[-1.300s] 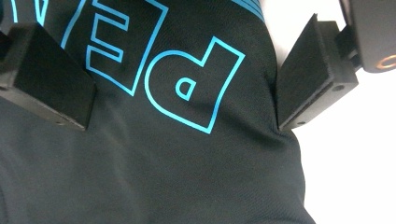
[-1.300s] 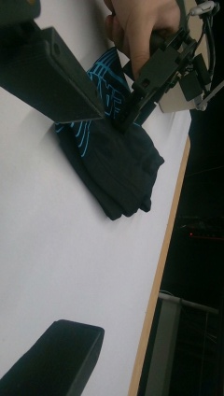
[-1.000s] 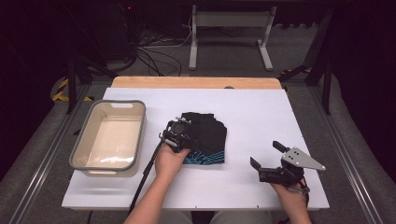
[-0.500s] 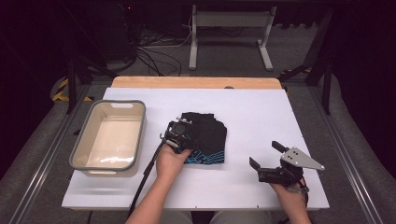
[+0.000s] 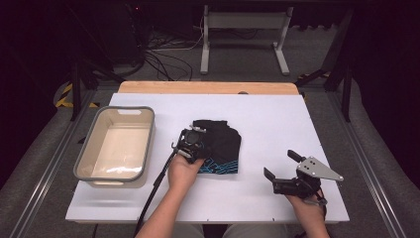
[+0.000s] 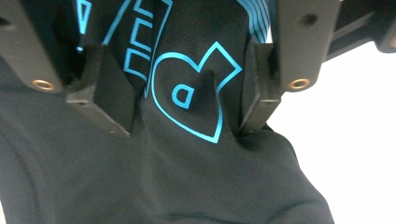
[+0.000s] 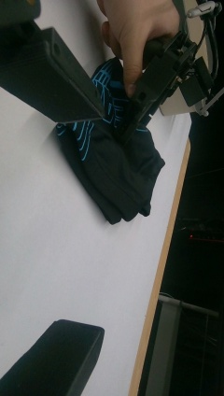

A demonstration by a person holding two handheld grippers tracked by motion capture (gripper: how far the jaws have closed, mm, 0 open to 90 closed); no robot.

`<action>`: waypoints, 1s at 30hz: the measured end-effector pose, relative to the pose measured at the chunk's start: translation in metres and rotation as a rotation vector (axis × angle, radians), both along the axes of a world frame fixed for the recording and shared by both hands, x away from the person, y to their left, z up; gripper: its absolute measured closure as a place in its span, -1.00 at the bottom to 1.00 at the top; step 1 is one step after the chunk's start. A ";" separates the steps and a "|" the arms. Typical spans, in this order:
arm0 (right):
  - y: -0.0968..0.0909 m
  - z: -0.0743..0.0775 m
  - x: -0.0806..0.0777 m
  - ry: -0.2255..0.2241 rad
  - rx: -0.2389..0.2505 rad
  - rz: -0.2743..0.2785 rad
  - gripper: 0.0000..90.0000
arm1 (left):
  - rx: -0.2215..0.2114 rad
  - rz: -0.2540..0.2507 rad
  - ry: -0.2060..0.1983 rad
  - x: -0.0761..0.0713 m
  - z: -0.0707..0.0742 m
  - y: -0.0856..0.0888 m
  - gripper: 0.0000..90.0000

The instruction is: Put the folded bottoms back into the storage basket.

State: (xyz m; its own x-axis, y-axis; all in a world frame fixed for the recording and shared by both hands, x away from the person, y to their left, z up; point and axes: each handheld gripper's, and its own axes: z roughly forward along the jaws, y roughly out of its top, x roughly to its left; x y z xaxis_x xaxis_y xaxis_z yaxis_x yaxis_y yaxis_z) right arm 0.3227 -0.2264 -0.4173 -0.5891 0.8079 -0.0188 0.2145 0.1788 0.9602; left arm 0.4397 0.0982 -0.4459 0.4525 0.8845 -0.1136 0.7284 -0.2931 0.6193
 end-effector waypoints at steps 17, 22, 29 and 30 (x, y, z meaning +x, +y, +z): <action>0.000 0.000 0.000 -0.001 -0.003 0.000 -0.99 | -0.070 -0.067 0.023 0.001 0.000 0.001 0.53; 0.000 0.000 0.000 0.000 -0.009 0.000 -0.98 | -0.065 -0.070 0.014 0.001 0.000 0.000 0.61; 0.000 0.001 -0.001 -0.004 -0.017 -0.005 -0.98 | -0.070 -0.075 0.010 0.001 0.000 0.001 0.63; -0.001 0.001 -0.001 -0.007 -0.018 -0.004 -0.98 | -0.070 -0.075 0.010 0.001 0.000 0.001 0.64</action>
State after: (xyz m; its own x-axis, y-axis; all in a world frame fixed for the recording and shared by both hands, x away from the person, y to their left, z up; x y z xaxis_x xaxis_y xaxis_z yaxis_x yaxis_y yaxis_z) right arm 0.3217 -0.2270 -0.4166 -0.5855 0.8098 -0.0375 0.2089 0.1954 0.9582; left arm 0.4402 0.0994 -0.4463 0.5161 0.8378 -0.1784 0.7120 -0.3038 0.6330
